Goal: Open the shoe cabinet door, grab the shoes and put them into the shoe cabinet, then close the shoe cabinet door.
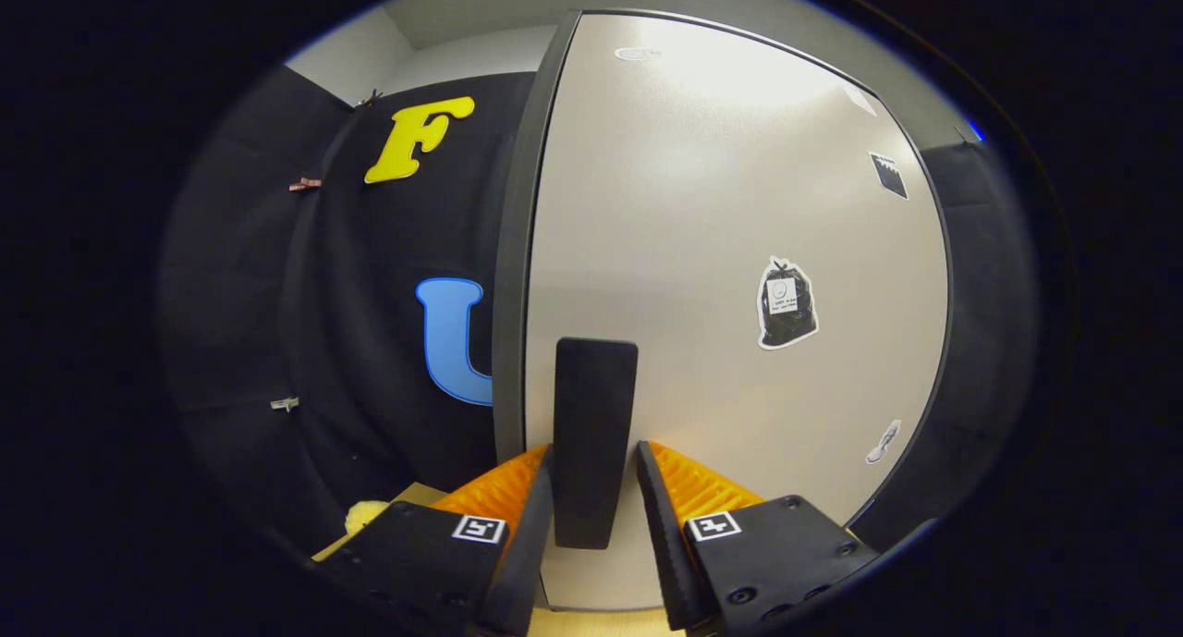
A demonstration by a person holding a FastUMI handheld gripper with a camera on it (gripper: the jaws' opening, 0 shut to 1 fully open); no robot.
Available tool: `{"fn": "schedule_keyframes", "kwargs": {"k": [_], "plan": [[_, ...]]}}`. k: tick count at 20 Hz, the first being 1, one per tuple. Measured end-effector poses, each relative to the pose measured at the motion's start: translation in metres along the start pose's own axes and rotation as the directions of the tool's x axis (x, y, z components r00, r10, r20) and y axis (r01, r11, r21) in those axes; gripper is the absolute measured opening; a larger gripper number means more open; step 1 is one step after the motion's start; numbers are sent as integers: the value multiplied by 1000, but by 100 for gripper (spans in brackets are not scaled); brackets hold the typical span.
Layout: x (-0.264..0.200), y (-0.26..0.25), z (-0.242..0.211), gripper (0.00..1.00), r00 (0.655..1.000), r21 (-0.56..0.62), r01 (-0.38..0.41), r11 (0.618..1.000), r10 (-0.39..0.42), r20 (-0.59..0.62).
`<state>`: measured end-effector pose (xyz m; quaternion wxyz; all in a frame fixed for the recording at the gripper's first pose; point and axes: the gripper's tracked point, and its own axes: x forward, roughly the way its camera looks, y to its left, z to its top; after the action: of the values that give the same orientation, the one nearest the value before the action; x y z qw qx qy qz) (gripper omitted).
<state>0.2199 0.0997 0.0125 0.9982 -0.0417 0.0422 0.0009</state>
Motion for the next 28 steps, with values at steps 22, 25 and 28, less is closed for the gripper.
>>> {"fn": "schedule_keyframes", "kwargs": {"k": [22, 25, 28], "plan": [[-88, -12, 7, 13, 991, 76, -122, 990, 125, -41], [-110, -25, 4, 13, 989, 78, -137, 987, 141, -38], [-131, -38, 2, 13, 985, 75, -167, 983, 170, -31]]}}
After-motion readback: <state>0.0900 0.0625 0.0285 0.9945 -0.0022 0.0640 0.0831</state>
